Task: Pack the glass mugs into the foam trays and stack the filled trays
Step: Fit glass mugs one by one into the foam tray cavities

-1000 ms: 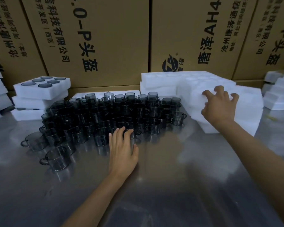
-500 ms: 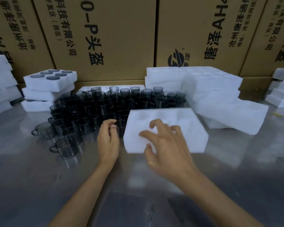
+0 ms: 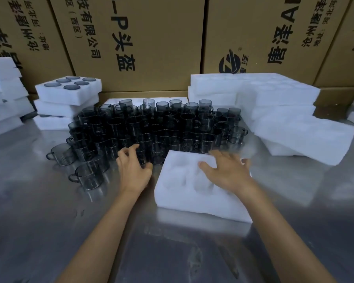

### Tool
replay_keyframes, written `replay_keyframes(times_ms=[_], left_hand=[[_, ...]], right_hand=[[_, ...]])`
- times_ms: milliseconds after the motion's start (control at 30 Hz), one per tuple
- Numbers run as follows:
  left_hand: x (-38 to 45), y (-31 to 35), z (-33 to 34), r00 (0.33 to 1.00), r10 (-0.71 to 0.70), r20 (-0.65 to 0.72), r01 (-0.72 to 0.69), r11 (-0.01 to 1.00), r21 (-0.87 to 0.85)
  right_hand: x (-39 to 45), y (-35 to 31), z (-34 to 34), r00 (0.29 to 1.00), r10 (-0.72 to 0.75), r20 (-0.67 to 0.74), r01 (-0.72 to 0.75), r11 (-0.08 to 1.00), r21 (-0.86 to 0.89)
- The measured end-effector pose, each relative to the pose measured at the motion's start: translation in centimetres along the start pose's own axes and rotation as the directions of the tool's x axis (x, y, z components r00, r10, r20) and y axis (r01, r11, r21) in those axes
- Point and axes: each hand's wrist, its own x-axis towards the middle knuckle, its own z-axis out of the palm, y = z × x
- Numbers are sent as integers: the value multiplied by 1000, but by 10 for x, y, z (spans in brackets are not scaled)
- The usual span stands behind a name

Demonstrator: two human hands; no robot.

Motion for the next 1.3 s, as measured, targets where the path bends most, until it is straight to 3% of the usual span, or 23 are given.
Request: replay_keyframes(times_ms=[167, 333, 533, 700, 800, 900, 1033, 1133, 1233, 1300], left_hand=[[5, -8, -2, 999, -37, -5, 37, 999, -34], [7, -11, -8, 998, -24, -66, 19, 997, -77], [1, 14, -24, 973, 108, -204, -162, 950, -268], [-17, 52, -36, 979, 202, 20, -157, 813, -561], [-31, 67, -35, 931, 346, 118, -206, 764, -611], [-40, 76, -32, 869, 461, 179, -261, 735, -626], [-45, 80, -31, 837, 527, 151, -371, 747, -552], [-44, 80, -33, 829, 533, 171, -376, 757, -535], [-39, 77, -37, 823, 516, 238, -322, 769, -552], [-32, 72, -43, 819, 477, 320, -194, 754, -627]], right_hand=[[-1, 4, 8, 991, -86, -107, 88, 996, 13], [-1, 4, 6, 985, -155, -72, 159, 986, 52], [3, 7, 10, 980, -130, -147, 155, 974, 168], [-3, 5, 3, 925, -144, -351, 316, 806, 501], [-16, -4, -1, 903, -290, -316, 429, 631, 647], [-25, -12, 1, 873, -372, -316, 481, 550, 683], [-29, -16, 1, 858, -358, -369, 514, 569, 642], [-29, -16, 2, 834, -367, -413, 552, 579, 600], [-27, -16, 3, 835, -356, -419, 550, 558, 622], [-21, -19, 3, 861, -344, -375, 509, 583, 633]])
